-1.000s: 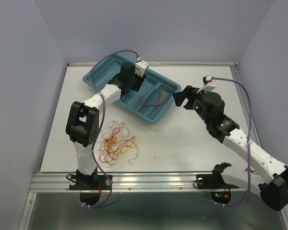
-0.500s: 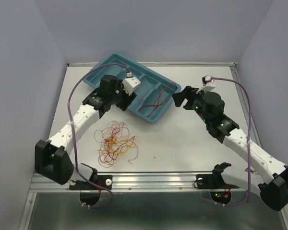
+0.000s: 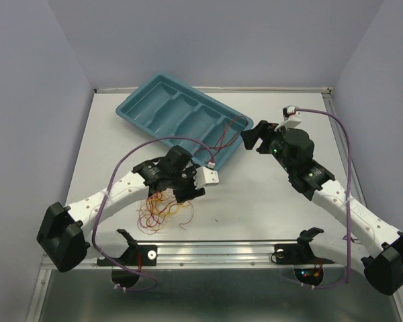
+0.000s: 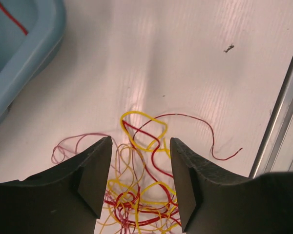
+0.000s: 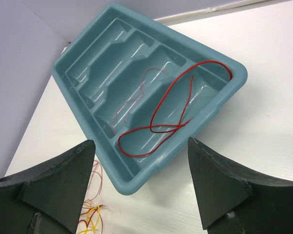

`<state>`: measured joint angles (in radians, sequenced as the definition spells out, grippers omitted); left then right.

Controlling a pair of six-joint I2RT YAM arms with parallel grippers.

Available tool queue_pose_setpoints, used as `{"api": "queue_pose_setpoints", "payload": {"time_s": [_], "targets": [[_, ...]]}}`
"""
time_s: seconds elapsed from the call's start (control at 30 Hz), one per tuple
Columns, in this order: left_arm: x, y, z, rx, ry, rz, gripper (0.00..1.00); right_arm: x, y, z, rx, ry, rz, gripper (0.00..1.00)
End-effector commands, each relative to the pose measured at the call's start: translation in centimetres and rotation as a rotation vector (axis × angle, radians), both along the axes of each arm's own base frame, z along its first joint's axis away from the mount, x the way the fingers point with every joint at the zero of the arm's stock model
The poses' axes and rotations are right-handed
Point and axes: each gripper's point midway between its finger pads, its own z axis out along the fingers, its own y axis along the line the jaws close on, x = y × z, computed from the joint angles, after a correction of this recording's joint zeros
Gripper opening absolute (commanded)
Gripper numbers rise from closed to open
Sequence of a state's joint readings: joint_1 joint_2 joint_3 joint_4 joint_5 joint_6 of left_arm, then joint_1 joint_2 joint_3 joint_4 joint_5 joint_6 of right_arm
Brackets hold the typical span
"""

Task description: Untangle the cables

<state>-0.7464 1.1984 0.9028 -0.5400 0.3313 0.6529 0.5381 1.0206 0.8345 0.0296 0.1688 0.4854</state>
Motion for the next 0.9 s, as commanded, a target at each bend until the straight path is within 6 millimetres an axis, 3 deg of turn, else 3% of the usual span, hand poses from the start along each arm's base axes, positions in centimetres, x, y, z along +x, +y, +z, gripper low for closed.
{"api": "queue_pose_setpoints", "payload": {"time_s": [0.0,0.23,0.47,0.63,0.77,0.83,0.87], "targets": [[-1.5,-2.0,-2.0,0.03,0.047,0.015,0.59,-0.2,-0.1,0.4,0.0,-0.034,0.001,0.82],[-1.5,-2.9,-4.4,0.078,0.102,0.041,0.52,-0.3,-0.1,0.6,0.003,-0.039,0.004,0.82],[0.1,-3.0,-6.7,0.131,0.103,0.132,0.47,-0.4,-0.1,0.7,0.008,-0.041,0.005,0.82],[0.7,-1.9,-8.6,0.205,0.095,0.18,0.45,-0.4,-0.1,0.7,0.008,-0.041,0.008,0.82],[0.9,-1.4,-8.3,0.211,0.073,0.196,0.44,-0.4,0.0,0.7,0.009,-0.042,0.01,0.82],[1.4,-1.3,-7.1,0.185,0.034,0.215,0.44,-0.5,0.0,0.6,0.008,-0.041,0.012,0.82],[1.5,-1.4,-6.3,0.161,0.025,0.21,0.49,-0.4,0.0,0.6,0.008,-0.039,0.01,0.82]]}}
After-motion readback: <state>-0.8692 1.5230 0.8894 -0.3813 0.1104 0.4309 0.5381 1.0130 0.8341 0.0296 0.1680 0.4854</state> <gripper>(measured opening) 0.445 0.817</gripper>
